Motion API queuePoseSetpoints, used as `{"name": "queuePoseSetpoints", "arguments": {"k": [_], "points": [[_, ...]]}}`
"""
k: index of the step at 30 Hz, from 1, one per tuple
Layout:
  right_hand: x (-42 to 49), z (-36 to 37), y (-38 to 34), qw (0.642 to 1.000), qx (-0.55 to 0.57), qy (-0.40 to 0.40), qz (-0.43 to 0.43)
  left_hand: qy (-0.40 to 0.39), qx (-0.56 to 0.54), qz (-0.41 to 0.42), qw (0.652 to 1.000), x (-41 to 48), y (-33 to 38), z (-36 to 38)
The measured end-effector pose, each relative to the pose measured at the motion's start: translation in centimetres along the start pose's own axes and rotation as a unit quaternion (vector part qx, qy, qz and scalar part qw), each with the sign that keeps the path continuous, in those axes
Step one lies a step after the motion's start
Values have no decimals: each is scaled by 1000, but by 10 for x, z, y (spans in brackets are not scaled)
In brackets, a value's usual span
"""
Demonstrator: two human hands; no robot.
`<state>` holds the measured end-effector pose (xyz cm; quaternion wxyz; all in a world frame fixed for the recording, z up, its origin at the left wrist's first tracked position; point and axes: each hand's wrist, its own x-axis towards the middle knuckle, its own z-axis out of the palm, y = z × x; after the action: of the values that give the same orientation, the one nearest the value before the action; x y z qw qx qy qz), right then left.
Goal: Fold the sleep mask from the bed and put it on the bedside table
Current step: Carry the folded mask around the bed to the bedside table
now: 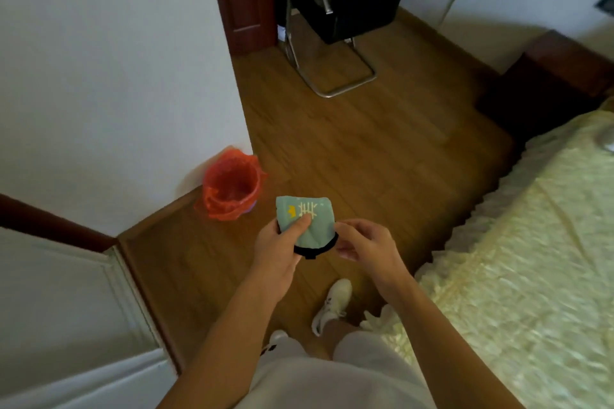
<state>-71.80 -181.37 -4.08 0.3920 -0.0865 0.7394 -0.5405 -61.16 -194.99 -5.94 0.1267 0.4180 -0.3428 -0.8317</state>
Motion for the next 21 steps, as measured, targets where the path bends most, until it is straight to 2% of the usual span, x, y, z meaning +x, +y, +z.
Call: {"name": "queuePoseSetpoints", "arguments": {"k": [8, 21], "points": [[69, -82, -11, 993, 86, 76, 9, -63, 89, -38, 993, 85, 11, 106], [185, -307, -64, 966, 205, 157, -13, -139, 202, -56, 968, 204, 3, 373]]}}
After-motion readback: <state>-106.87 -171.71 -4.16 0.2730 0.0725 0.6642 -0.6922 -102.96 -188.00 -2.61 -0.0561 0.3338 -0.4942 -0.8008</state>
